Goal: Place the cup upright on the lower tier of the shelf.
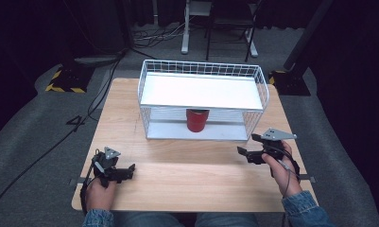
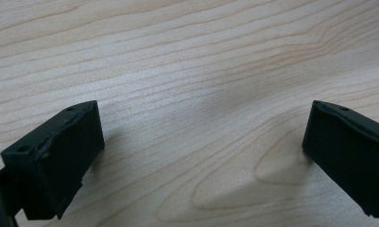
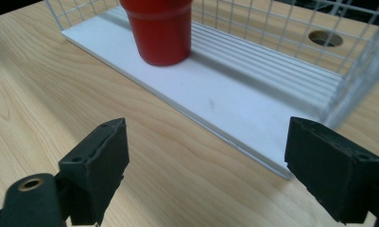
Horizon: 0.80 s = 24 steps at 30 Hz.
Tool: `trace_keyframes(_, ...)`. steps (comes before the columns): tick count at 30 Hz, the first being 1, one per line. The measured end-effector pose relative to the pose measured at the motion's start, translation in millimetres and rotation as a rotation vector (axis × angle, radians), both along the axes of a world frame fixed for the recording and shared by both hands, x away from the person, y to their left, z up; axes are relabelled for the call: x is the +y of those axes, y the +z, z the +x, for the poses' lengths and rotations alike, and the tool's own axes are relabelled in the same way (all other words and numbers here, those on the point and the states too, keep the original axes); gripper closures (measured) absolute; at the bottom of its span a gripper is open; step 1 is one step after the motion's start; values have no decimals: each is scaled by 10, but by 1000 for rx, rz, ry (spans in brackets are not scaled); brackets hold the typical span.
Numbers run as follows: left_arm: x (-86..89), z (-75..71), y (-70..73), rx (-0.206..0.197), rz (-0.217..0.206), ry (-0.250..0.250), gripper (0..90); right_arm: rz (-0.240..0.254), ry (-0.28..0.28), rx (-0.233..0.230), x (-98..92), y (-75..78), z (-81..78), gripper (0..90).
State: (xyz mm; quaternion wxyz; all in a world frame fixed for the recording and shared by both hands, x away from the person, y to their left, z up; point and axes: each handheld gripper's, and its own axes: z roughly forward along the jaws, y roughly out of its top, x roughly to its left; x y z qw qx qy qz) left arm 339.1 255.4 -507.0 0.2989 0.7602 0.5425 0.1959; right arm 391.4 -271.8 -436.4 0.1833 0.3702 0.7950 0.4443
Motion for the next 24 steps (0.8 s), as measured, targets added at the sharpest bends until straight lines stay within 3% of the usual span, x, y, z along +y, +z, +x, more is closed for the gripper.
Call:
trace_keyframes(10,0,0,0,-1,0,0,0,-28,-37,60,-269,-113,-106,152)
trace_keyframes(24,0,0,0,-1,0,-1,0,-76,-52,133,-453,-489,-236,155)
